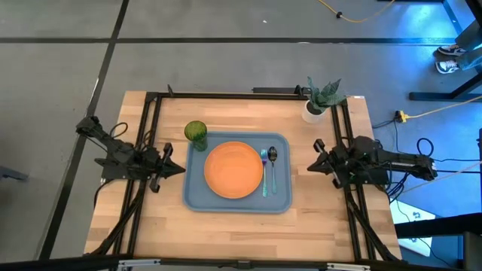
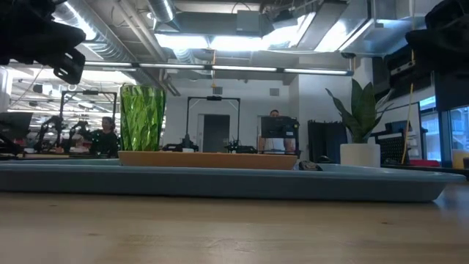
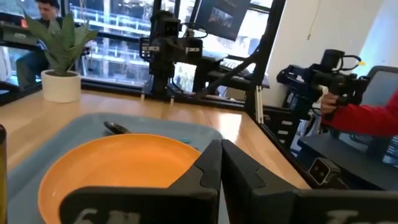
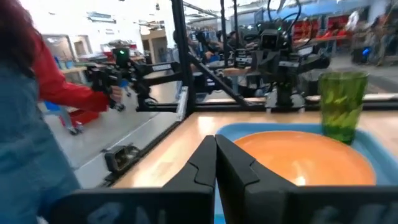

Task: Pick and place plate/cup/fork/spoon on tray
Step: Return to Home Position

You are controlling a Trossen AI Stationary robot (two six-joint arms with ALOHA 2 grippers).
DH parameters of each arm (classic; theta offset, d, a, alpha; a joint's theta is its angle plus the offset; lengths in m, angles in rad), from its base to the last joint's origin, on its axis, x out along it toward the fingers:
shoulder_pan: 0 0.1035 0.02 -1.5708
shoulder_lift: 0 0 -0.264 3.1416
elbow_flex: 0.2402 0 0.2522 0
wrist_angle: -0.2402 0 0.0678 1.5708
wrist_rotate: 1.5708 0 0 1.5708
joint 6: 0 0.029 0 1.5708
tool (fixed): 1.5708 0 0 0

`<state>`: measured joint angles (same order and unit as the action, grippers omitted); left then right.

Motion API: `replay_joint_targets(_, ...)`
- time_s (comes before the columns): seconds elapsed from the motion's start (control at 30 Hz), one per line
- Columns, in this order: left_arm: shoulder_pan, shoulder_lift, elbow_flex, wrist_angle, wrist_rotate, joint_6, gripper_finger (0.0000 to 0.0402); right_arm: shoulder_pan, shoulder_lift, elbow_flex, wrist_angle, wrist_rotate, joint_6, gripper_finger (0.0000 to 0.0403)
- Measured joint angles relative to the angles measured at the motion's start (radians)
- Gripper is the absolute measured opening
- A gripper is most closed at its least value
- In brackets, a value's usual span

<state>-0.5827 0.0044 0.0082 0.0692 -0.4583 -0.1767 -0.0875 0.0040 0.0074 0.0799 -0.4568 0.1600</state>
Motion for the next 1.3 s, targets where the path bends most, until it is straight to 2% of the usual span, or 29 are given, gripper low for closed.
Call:
replay_joint_targets(0.13, 0.000, 0.000, 0.000, 0.000, -0.004, -0.007, 0.0000, 0.000, 0.000, 0.000, 0.000, 0.018, -0.085, 0.0007)
replay_joint_targets(0.37, 0.000, 0.000, 0.000, -0.001, -0.019, 0.186, 0.0000, 0.000, 0.000, 0.000, 0.000, 0.018, -0.113, 0.0007)
replay_joint_targets(1.3, 0.000, 0.001, 0.000, -0.002, -0.019, 0.188, 0.0000, 0.000, 0.000, 0.000, -0.001, 0.019, -0.113, 0.0008)
